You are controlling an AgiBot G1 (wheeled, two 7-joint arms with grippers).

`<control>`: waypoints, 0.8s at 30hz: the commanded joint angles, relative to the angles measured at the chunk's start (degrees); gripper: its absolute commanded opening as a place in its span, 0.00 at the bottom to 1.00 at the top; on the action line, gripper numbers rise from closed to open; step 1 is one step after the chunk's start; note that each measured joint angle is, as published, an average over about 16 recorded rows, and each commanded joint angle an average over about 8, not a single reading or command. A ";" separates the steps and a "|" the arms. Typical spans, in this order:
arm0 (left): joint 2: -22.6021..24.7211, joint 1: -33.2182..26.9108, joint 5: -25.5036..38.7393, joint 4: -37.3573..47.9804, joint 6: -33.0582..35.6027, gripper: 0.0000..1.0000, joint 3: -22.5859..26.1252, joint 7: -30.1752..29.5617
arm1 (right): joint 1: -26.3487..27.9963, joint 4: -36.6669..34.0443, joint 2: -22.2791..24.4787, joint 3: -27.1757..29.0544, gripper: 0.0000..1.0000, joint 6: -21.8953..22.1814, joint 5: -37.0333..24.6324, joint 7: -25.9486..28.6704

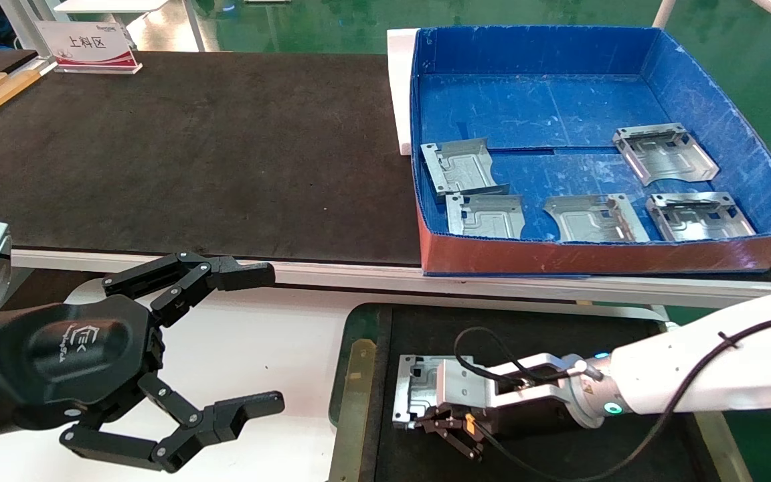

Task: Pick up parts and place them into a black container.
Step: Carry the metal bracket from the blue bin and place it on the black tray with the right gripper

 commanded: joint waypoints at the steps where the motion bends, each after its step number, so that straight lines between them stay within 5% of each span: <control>1: 0.00 0.00 0.00 0.00 0.00 1.00 0.00 0.00 | 0.11 -0.39 -0.64 -0.15 0.00 0.53 -0.39 -0.37; 24: 0.00 0.00 0.00 0.00 0.00 1.00 0.00 0.00 | 2.25 -5.23 -4.85 -1.49 0.00 4.44 -4.34 -3.96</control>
